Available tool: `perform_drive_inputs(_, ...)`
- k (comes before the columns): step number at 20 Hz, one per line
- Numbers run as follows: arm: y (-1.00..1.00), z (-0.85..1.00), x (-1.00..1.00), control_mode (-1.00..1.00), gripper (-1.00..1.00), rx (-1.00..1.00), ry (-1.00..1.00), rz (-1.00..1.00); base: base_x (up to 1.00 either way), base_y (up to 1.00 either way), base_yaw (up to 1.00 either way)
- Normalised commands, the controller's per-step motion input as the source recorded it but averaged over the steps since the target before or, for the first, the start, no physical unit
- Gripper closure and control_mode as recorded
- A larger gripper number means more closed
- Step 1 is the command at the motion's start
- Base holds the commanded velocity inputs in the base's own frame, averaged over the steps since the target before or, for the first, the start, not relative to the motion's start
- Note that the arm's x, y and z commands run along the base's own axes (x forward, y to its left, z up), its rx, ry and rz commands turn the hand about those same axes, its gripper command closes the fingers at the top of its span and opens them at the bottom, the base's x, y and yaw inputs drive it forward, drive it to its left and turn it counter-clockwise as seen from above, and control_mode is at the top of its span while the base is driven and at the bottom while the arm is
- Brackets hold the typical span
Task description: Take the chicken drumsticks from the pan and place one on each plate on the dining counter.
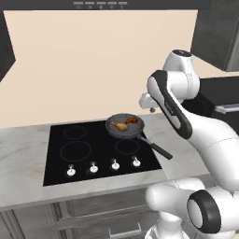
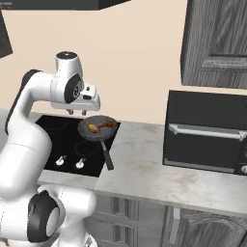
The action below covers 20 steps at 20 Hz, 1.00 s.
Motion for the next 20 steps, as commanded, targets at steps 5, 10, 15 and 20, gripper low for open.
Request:
perform_drive_inputs(5,0.0,-0.22,0.19,-1.0,-1.0,0.0,-0.01,0.11,0.0,0.0,0.0)
perform_drive_inputs(10,0.0,-0.35,0.48,-1.0,-1.0,-0.01,0.0,0.24,0.0,0.0,0.0)
perform_drive_inputs(15,0.04,-0.46,0.84,-1.0,-1.0,-0.08,0.05,0.21,0.0,0.0,0.0)
perform_drive_inputs(20,0.23,-0.78,0.9,-1.0,-1.0,-0.09,0.01,0.08,0.0,0.0,0.0)
